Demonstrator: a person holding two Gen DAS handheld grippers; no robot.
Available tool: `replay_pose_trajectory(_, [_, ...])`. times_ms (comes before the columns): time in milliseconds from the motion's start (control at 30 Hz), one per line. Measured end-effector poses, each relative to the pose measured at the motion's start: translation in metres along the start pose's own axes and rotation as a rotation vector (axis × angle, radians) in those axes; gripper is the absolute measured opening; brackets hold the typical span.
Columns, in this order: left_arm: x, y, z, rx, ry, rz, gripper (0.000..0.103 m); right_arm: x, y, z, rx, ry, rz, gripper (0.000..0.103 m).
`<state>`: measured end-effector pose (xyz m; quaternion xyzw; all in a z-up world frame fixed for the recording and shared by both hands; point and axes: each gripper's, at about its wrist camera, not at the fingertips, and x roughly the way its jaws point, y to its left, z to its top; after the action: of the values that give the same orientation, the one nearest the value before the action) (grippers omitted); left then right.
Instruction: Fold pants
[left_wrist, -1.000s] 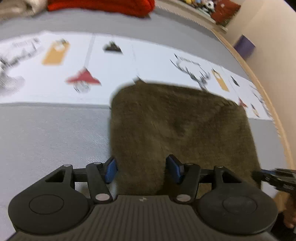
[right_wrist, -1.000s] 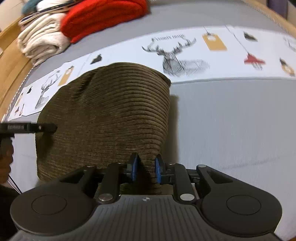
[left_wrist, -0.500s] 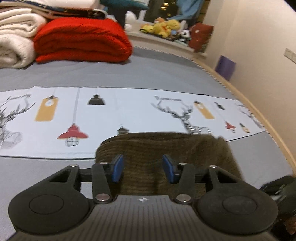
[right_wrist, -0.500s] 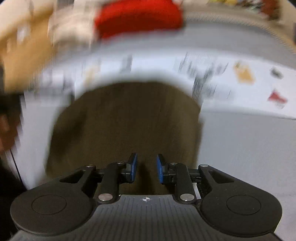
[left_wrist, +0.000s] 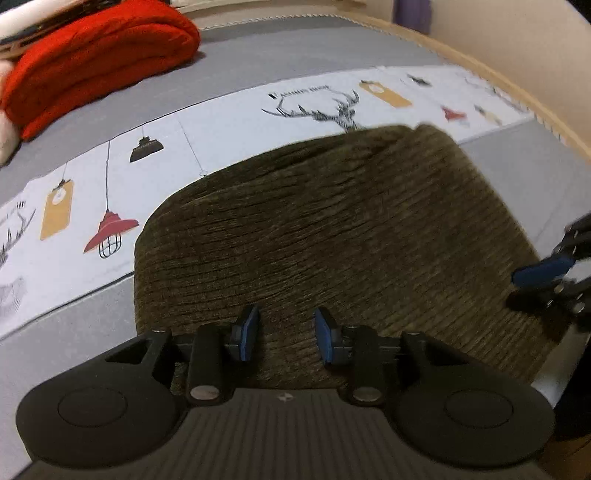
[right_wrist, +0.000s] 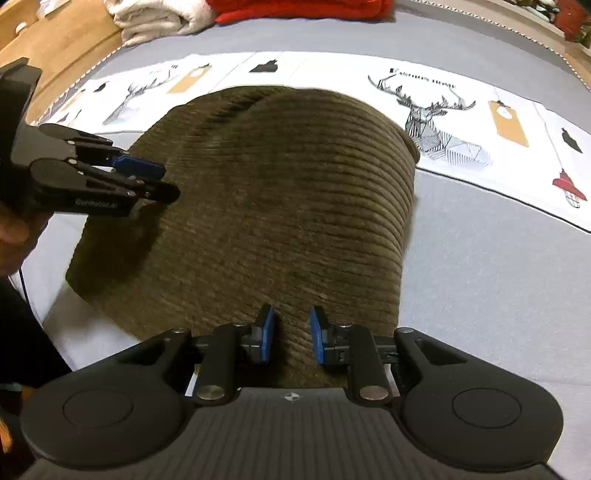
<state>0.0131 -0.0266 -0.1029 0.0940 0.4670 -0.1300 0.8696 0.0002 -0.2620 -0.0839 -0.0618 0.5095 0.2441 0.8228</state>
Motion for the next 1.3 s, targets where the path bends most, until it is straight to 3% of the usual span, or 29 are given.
replay_pose_trajectory(100, [-0.004,0.005,0.0,-0.027,-0.001,-0.01,0.04,-0.006,-0.003,0.004,0.032,-0.031,0.0,0.023])
replay_pose_trajectory(267, [-0.012,0.026,0.004,-0.124,-0.027,-0.008,0.049,-0.037,-0.019,0.019,0.164,-0.263,-0.004,0.023])
replay_pose_trajectory(433, [-0.02,0.055,0.007,-0.248,-0.037,-0.012,0.049,-0.034,-0.035,0.038,0.26,-0.365,-0.068,0.024])
replay_pose_trajectory(733, [-0.029,0.073,0.008,-0.299,-0.052,0.011,0.049,0.005,-0.033,0.069,0.269,-0.364,-0.109,0.027])
replay_pose_trajectory(867, [-0.029,0.075,0.008,-0.303,-0.06,0.01,0.049,0.045,-0.035,0.08,0.24,-0.229,-0.203,0.026])
replay_pose_trajectory(1033, [-0.022,0.082,0.009,-0.322,-0.064,0.013,0.048,0.066,-0.041,0.091,0.257,-0.22,-0.247,0.025])
replay_pose_trajectory(1100, [-0.017,0.089,0.01,-0.353,-0.071,0.004,0.046,0.069,-0.044,0.093,0.276,-0.223,-0.247,0.025])
replay_pose_trajectory(1167, [-0.011,0.097,0.011,-0.392,-0.073,-0.008,0.033,0.071,-0.047,0.093,0.284,-0.23,-0.239,0.025])
replay_pose_trajectory(1300, [0.018,0.105,0.006,-0.413,0.013,0.039,0.032,0.061,-0.048,0.086,0.299,-0.266,-0.211,0.026])
